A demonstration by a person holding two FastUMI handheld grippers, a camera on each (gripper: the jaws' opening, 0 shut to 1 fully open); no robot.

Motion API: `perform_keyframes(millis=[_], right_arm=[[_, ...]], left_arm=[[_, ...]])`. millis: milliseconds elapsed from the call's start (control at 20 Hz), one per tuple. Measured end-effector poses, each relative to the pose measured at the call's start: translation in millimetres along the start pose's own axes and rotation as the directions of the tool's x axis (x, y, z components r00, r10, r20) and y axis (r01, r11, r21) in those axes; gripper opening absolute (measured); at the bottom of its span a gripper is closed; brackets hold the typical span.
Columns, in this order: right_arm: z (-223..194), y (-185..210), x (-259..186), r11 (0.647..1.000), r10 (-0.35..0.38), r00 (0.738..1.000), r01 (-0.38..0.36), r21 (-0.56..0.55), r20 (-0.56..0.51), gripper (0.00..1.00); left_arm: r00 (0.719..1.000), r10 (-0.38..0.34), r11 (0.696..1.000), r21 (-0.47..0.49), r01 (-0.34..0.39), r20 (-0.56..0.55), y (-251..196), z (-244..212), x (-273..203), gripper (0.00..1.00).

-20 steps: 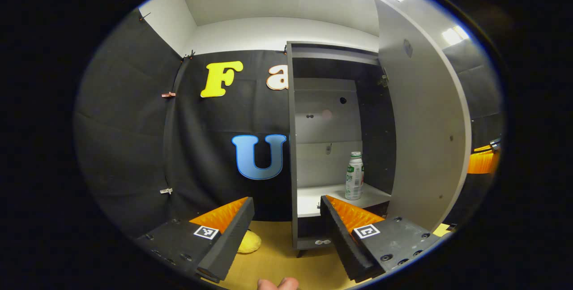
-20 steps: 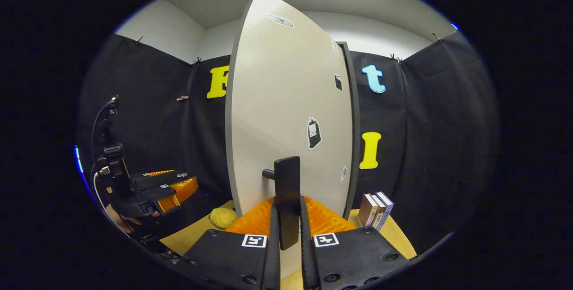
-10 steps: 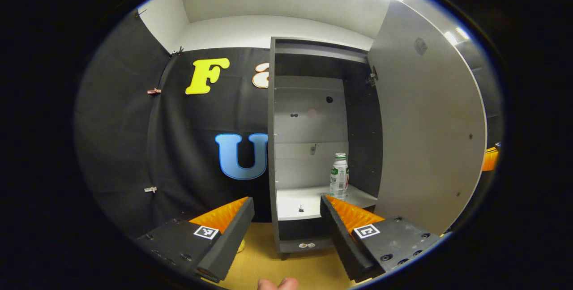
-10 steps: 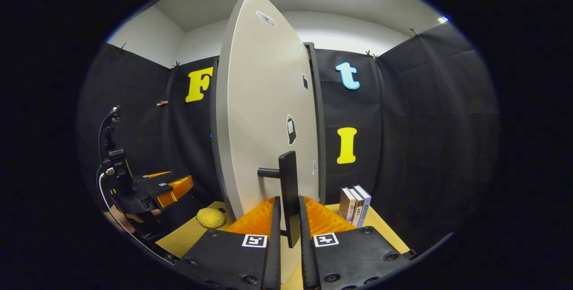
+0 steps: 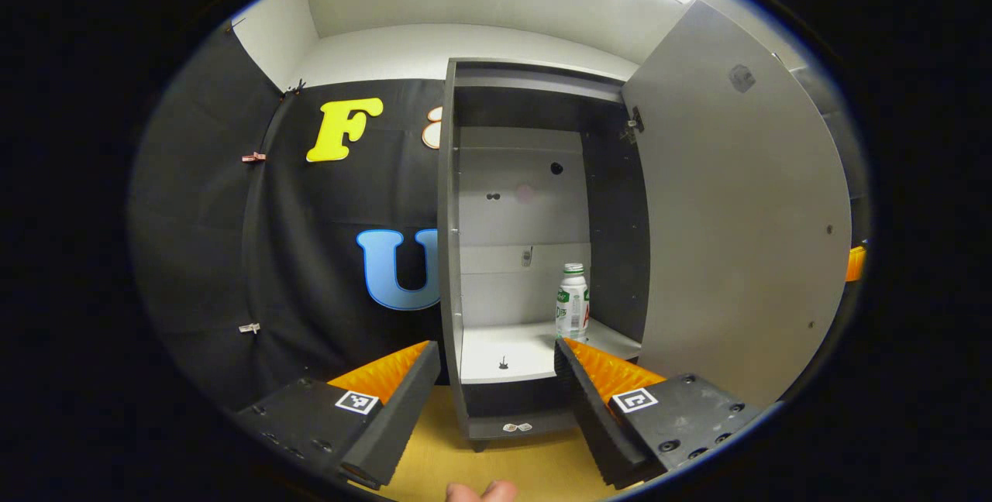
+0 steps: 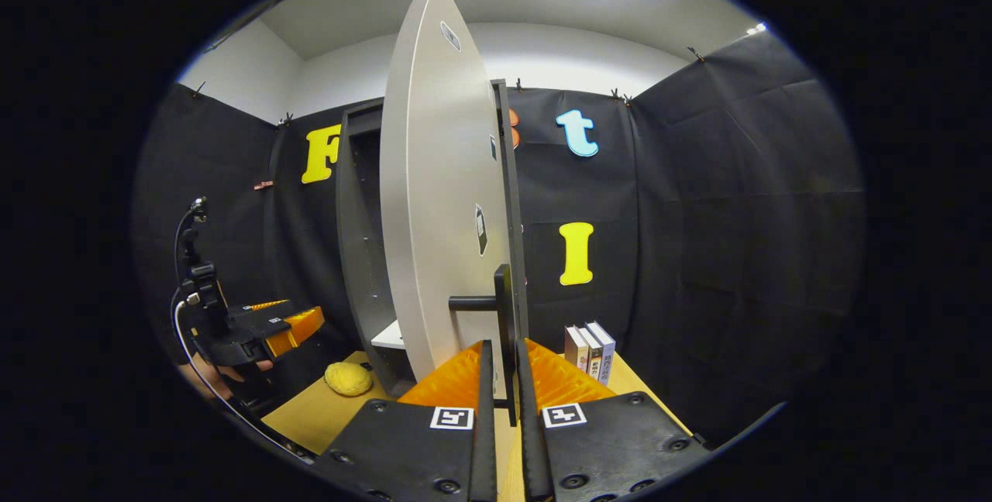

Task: Open the cabinet door with the right hand, grasp the bottle in the cabinet with the left hand and place it on the coaster, then close the cabinet door with the right hand.

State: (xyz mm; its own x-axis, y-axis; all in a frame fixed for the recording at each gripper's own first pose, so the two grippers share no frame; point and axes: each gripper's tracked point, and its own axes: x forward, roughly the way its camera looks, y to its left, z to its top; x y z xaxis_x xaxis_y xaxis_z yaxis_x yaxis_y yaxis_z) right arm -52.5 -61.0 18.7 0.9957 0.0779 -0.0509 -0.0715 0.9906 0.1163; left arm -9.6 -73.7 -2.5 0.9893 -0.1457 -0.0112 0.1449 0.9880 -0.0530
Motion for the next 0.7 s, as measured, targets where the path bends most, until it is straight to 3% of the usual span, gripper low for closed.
perform_keyframes(millis=[200, 350, 700], right_arm=[[4.0, -20.3, -0.2, 0.998, -0.061, 0.998, 0.061, 0.011, 0.001, 0.18], [6.6, -42.9, -2.9, 0.986, -0.167, 0.986, 0.167, -0.005, 0.004, 0.18], [14.3, -30.9, -26.1, 0.982, -0.187, 0.982, 0.187, -0.002, 0.005, 0.18]], left_arm=[[1.0, -0.013, 1.0, 0.002, 0.013, -0.004, -10.6, 0.8, 5.4, 0.94], [1.0, -0.024, 1.0, 0.01, 0.024, -0.002, -19.6, 1.0, 10.6, 0.94], [0.997, -0.078, 0.997, 0.029, 0.078, -0.006, -40.8, -1.6, 20.9, 0.94]])
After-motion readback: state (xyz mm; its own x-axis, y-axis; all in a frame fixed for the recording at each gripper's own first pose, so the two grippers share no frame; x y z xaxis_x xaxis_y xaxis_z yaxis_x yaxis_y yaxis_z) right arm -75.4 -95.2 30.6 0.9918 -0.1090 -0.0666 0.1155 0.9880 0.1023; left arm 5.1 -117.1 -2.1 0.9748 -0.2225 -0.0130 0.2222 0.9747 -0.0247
